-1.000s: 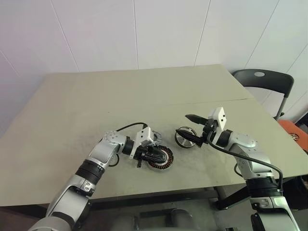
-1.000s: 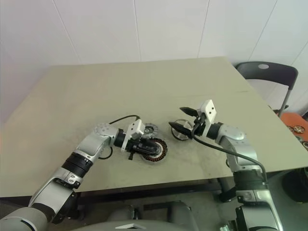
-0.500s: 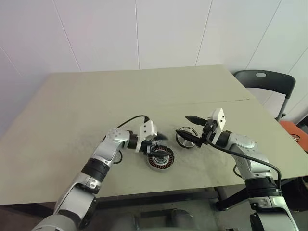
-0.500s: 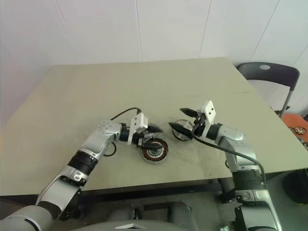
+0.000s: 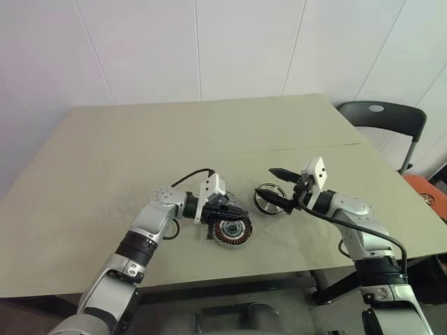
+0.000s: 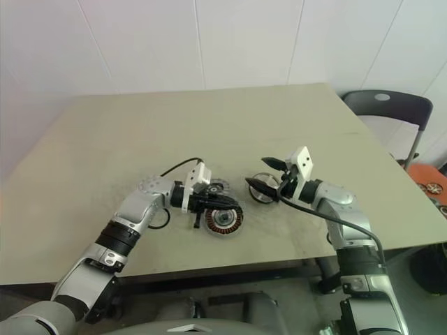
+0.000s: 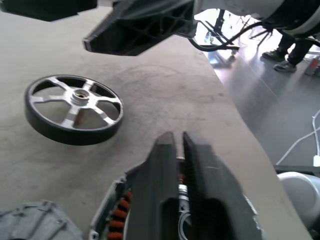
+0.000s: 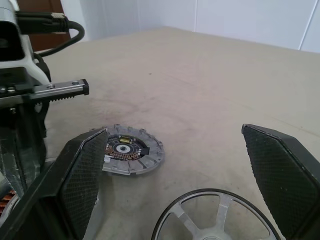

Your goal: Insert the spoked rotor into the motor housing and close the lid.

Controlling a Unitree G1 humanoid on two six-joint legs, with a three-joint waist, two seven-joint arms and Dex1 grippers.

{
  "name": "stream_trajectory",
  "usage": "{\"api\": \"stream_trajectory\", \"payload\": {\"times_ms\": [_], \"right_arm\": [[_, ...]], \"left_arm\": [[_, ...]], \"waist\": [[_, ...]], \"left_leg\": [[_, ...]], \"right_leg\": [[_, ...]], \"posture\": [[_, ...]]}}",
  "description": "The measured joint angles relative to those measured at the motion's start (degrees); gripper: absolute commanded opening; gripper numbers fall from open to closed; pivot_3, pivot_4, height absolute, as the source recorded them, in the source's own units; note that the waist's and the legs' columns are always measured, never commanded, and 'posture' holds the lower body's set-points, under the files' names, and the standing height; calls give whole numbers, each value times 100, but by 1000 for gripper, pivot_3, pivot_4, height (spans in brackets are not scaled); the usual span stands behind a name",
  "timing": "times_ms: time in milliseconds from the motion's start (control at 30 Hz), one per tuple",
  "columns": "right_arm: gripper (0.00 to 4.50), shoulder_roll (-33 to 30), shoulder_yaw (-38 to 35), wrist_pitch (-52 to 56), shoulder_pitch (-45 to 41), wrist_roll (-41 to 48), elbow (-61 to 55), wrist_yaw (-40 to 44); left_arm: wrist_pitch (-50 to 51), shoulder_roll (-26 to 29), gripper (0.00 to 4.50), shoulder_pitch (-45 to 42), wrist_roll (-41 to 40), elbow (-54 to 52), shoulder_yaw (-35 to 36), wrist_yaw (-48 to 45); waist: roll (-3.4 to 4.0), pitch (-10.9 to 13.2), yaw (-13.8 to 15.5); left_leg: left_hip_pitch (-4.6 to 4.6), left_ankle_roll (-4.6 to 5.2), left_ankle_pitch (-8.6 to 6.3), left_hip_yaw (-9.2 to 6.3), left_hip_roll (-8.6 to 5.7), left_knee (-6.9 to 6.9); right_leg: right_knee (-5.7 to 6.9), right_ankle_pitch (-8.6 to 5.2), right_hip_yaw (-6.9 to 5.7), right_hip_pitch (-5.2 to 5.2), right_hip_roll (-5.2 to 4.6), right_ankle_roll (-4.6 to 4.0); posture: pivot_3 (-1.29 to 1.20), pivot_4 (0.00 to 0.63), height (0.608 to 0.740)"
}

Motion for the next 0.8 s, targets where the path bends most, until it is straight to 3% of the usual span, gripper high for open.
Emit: {"api": "stream_trajectory", "payload": {"times_ms": [300,800], "right_arm": [[4500,11,12,-10,-4,-81,126,-34],[4500,109,18,-20,-4,-127,126,-107]], "left_arm": [[543,514,33,81,78,-283,-386,-313],[315,458,33,162,379,-255,-528,-6]], "waist": [[0,0,-10],[0,0,-3]], "left_leg": [[0,0,0,-1,1,11],[1,1,-1,0,5,42]], "right_leg": [[5,-1,1,3,-2,-2],[34,-10,2,5,-9,-15]], "posture": [[0,0,740],[0,0,740]]}}
